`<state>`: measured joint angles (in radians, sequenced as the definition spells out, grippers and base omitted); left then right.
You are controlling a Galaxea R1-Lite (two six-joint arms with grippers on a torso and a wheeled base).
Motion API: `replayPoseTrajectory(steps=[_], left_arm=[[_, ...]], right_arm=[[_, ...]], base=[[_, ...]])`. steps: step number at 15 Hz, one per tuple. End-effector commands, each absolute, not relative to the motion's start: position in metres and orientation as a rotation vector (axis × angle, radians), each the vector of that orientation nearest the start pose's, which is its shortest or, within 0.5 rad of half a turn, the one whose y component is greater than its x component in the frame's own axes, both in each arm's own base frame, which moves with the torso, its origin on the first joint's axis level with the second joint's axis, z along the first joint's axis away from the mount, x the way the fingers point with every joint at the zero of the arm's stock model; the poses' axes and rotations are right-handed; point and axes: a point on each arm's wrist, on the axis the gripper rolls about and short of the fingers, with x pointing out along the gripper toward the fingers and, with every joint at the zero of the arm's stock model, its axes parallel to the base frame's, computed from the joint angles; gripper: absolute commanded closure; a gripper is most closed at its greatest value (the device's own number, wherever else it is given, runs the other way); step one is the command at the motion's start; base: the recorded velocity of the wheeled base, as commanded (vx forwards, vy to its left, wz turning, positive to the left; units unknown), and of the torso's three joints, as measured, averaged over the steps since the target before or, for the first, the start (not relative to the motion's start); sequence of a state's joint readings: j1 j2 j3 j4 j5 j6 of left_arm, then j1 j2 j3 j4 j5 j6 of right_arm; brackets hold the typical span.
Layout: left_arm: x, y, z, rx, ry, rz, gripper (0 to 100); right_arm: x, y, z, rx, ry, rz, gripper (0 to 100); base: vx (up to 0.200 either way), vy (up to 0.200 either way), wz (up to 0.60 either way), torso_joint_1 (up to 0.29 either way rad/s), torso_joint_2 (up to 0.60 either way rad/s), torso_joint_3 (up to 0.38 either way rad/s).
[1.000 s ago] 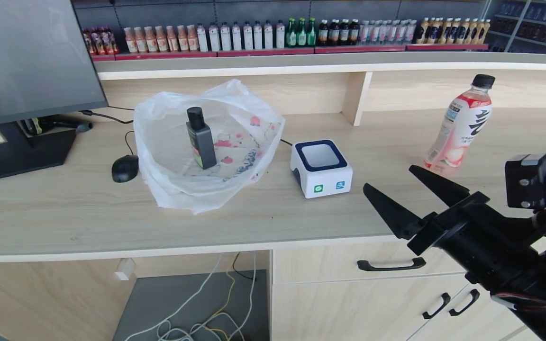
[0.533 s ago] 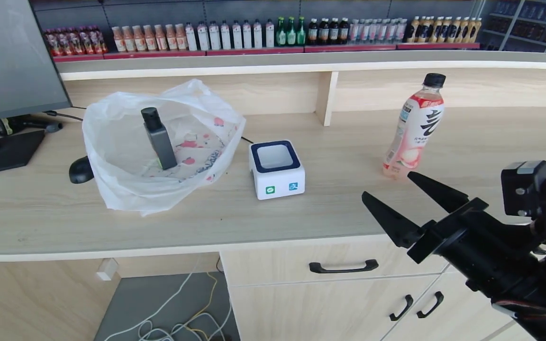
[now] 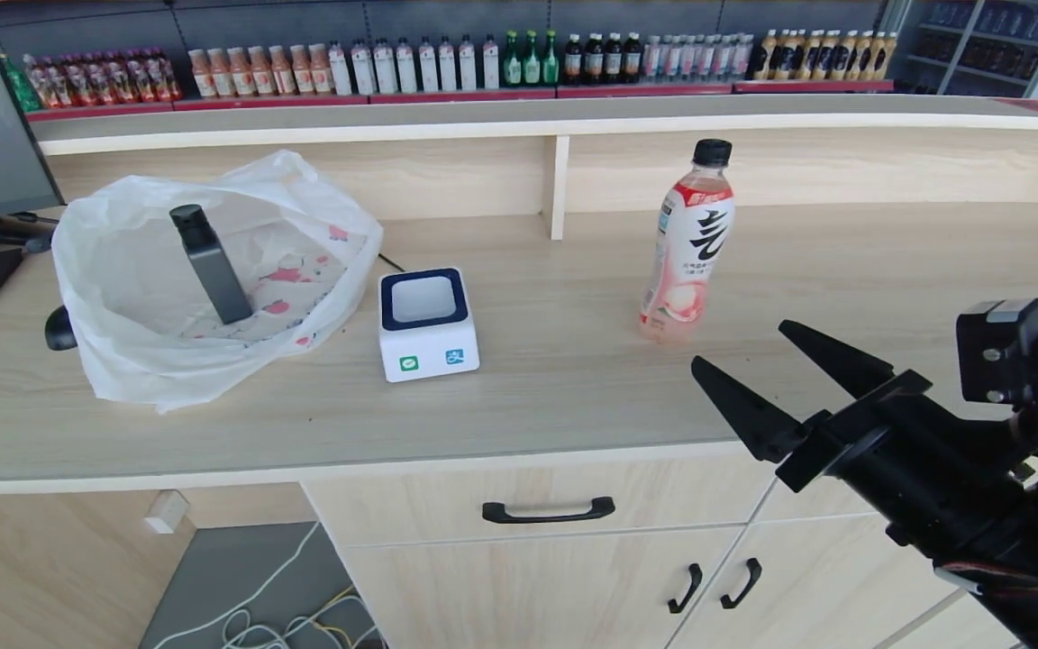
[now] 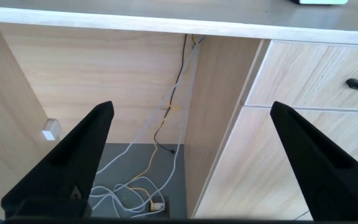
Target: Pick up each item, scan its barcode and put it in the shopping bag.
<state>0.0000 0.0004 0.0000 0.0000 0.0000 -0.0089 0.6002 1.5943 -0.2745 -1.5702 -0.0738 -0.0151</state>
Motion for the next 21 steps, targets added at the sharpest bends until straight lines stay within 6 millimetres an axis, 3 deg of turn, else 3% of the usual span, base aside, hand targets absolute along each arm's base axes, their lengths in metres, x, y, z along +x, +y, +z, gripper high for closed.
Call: replayPoseTrajectory(steps=[1,3,10,18,21], left_arm=[[-0.023,0.000,0.075,-0.008,0.000,0.000,0],[-0.023,0.000,0.075,-0.008,0.000,0.000,0],[-0.023,0.000,0.075,-0.005,0.000,0.000,0],[-0.023,0.000,0.075,-0.005,0.000,0.000,0],[-0.023,0.000,0.075,-0.005,0.000,0.000,0]], right_arm=[[0.186,0.123,0.174,0.067,-0.240,0.514,0],[0.189,0.119,0.172,0.063,-0.233,0.491,0],[0.191,0.128,0.168,0.058,-0.214,0.524,0],[0.259,0.173,0.191,0.082,-0.276,0.521,0],[0.278,0.176,0.204,0.055,-0.216,0.493,0]], base=[[0.000,-0.200,0.00,0.002,0.01,-0.002],[0.000,-0.200,0.00,0.000,0.00,0.005],[0.000,0.000,0.00,0.000,0.00,0.000],[0.000,0.000,0.00,0.000,0.00,0.000],[0.000,0.000,0.00,0.000,0.00,0.000]])
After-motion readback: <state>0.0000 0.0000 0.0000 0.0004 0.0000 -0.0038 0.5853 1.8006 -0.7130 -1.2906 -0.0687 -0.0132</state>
